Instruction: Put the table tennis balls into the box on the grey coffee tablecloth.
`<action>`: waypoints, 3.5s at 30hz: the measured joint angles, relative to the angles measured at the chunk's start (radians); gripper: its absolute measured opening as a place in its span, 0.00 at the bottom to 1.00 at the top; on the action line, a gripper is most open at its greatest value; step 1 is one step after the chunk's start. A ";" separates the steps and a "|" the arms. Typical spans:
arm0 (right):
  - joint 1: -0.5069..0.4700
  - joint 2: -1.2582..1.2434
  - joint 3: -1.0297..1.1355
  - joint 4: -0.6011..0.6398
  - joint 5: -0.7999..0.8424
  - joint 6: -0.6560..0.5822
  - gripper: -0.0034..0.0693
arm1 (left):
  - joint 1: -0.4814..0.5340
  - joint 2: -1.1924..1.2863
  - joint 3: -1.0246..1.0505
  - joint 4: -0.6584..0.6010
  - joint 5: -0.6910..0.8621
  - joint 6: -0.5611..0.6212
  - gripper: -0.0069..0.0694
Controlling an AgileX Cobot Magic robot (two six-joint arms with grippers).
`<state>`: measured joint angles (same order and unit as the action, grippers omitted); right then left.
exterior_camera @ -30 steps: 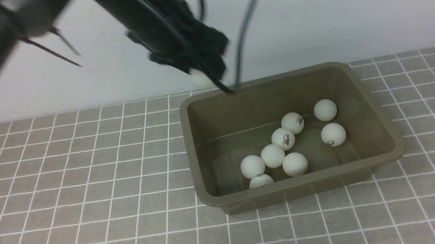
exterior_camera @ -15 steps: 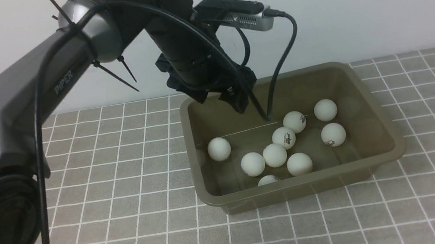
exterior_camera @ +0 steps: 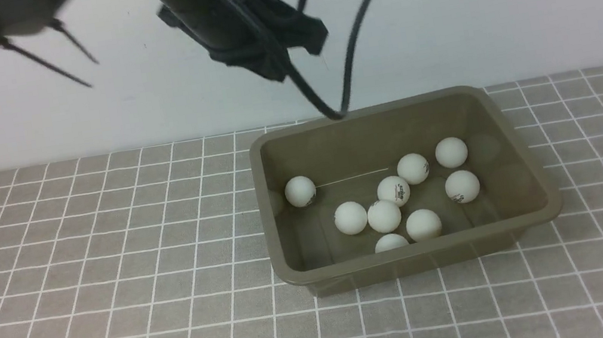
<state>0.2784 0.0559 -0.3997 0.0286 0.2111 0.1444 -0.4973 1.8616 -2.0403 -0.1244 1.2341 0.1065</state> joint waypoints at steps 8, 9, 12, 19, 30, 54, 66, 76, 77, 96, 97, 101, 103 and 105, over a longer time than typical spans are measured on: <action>0.000 -0.069 0.055 0.000 -0.165 0.000 0.03 | 0.000 -0.351 0.339 0.001 -0.253 -0.003 0.08; 0.000 -0.069 0.057 0.000 -0.167 0.000 0.03 | 0.000 -0.388 0.390 0.001 -0.286 -0.005 0.08; 0.000 -0.069 0.057 0.000 -0.168 0.000 0.03 | 0.000 -0.501 0.554 0.001 -0.399 -0.018 0.08; 0.000 -0.069 0.057 0.000 -0.171 0.000 0.03 | 0.000 -0.800 1.051 0.001 -0.805 -0.035 0.08; 0.000 -0.069 0.057 0.000 -0.171 0.000 0.03 | 0.000 -0.983 1.410 -0.003 -1.148 -0.037 0.08; 0.000 -0.069 0.057 0.000 -0.171 0.000 0.03 | 0.000 -0.991 1.416 -0.004 -1.207 -0.038 0.08; 0.000 -0.069 0.057 0.000 -0.170 0.000 0.03 | 0.071 -1.211 1.496 -0.004 -1.083 -0.026 0.08; 0.000 -0.069 0.057 0.000 -0.170 0.000 0.03 | 0.461 -1.769 1.955 -0.004 -1.075 -0.037 0.08; 0.000 -0.069 0.057 0.000 -0.170 0.000 0.03 | 0.483 -1.812 1.996 -0.004 -1.073 -0.037 0.08; 0.000 -0.069 0.057 0.000 -0.170 0.000 0.03 | 0.503 -1.872 2.068 -0.011 -0.861 -0.001 0.08; 0.000 -0.069 0.057 0.000 -0.170 0.000 0.03 | 0.503 -1.872 2.068 -0.011 -0.861 -0.001 0.08; 0.000 -0.069 0.057 0.000 -0.170 0.000 0.03 | 0.503 -1.872 2.068 -0.011 -0.859 -0.001 0.08; 0.000 -0.069 0.057 0.000 -0.170 0.000 0.03 | 0.503 -1.872 2.067 -0.011 -0.858 -0.001 0.08; 0.000 -0.069 0.057 0.000 -0.170 0.000 0.03 | 0.503 -1.872 2.067 -0.011 -0.858 -0.001 0.08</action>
<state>0.2784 -0.0133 -0.3425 0.0286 0.0407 0.1444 0.0057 -0.0105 0.0267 -0.1356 0.3765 0.1054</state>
